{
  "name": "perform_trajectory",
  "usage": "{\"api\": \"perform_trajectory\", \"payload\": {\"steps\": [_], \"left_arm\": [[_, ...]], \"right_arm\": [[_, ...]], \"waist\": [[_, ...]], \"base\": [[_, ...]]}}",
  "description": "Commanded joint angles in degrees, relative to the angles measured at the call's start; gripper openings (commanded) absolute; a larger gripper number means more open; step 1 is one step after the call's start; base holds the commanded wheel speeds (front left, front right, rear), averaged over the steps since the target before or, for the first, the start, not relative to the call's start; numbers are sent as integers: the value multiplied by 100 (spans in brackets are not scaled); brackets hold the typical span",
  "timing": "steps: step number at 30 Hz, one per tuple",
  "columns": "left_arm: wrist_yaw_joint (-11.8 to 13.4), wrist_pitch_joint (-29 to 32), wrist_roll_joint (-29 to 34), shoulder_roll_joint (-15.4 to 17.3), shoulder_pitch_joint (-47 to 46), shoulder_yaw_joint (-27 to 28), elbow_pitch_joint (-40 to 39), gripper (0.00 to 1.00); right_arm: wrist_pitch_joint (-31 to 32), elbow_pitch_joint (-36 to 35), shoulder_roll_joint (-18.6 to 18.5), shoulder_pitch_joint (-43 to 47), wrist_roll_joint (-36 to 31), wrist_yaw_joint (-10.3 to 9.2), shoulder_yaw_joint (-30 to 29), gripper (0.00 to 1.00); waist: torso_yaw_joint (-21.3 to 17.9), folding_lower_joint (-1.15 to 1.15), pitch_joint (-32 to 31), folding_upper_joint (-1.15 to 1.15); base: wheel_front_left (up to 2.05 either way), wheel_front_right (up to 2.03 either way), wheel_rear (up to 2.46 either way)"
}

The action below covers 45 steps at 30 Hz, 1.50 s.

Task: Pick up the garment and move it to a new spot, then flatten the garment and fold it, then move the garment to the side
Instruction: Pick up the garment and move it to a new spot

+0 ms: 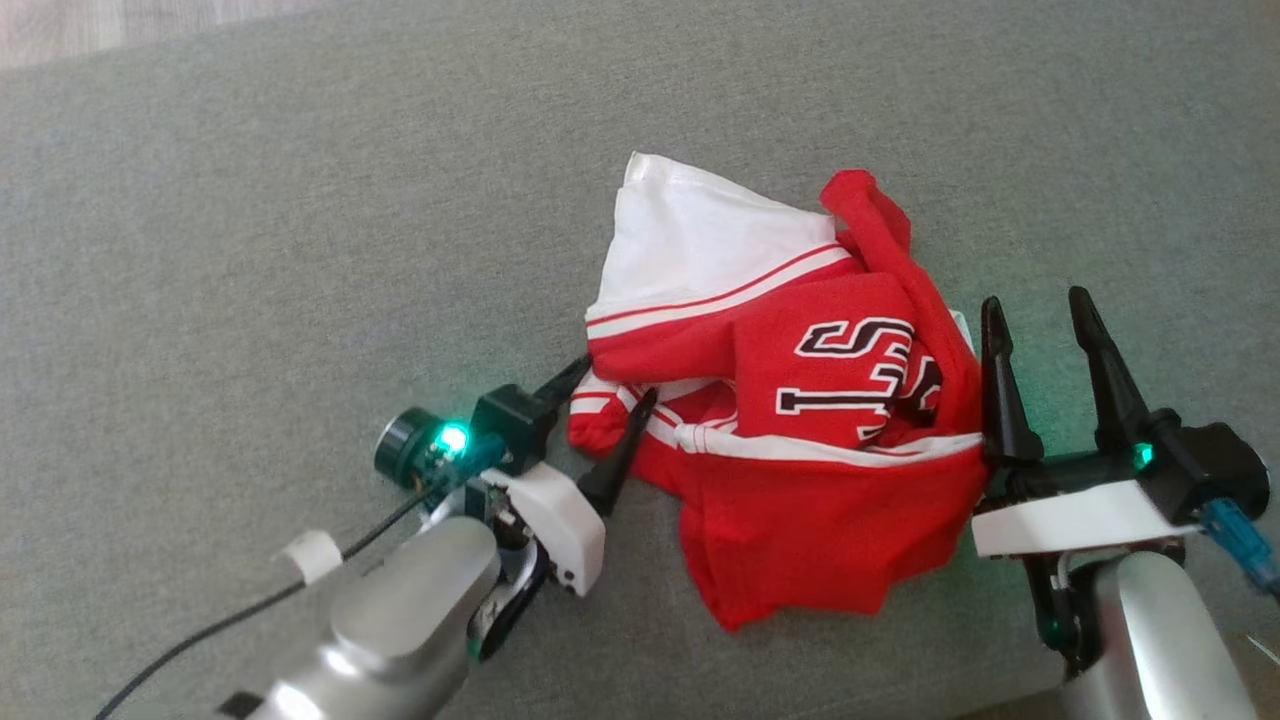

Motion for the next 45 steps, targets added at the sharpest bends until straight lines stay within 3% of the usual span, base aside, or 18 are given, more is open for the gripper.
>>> {"api": "perform_trajectory", "payload": {"steps": [1, 2, 7, 14, 20, 27, 36, 42, 45], "left_arm": [[-28, 85, 43, 20, -144, 45, 102, 100], [-52, 32, 73, -5, -180, 25, 192, 0], [-159, -446, 175, -113, -294, 16, 447, 0], [132, -859, 510, 160, -756, 456, -288, 0], [404, -887, 698, 899, -1276, 1200, -1447, 0], [594, -632, 707, 2111, -1929, 2034, -2208, 0], [590, -1, 1138, 3397, -2677, 2406, -2370, 0], [602, 56, 1114, 3673, -2532, 2448, -2120, 0], [596, -44, 783, 3563, -2128, 2479, -2009, 0]], "right_arm": [[4, -162, -18, -92, -33, 39, 111, 100], [4, -152, -18, -93, -36, 39, 107, 100], [4, -135, -18, -58, -69, 39, 67, 100], [4, -62, -18, 116, -103, 39, -29, 100], [4, -37, -18, 262, -95, 39, -45, 100], [4, -19, -18, 441, -211, 39, -91, 100], [4, -40, -18, 434, -417, 39, -158, 100], [4, -38, -18, 440, -518, 39, -179, 100], [4, -41, -18, 444, -576, 39, -207, 100]], "waist": [[-5, 0, -4, 0], [-6, 0, -15, 0], [104, 0, -192, 0], [520, 0, -650, 0], [854, 0, -921, 0], [1328, 0, -1065, 0], [2000, 0, -899, 0], [2339, 0, -816, 0], [2505, 0, -793, 0]], "base": [[0, 0, 0], [0, 0, 0], [0, 0, 0], [0, 0, 0], [0, 0, 0], [0, 0, 0], [0, 0, 0], [0, 0, 0], [0, 0, 0]]}}
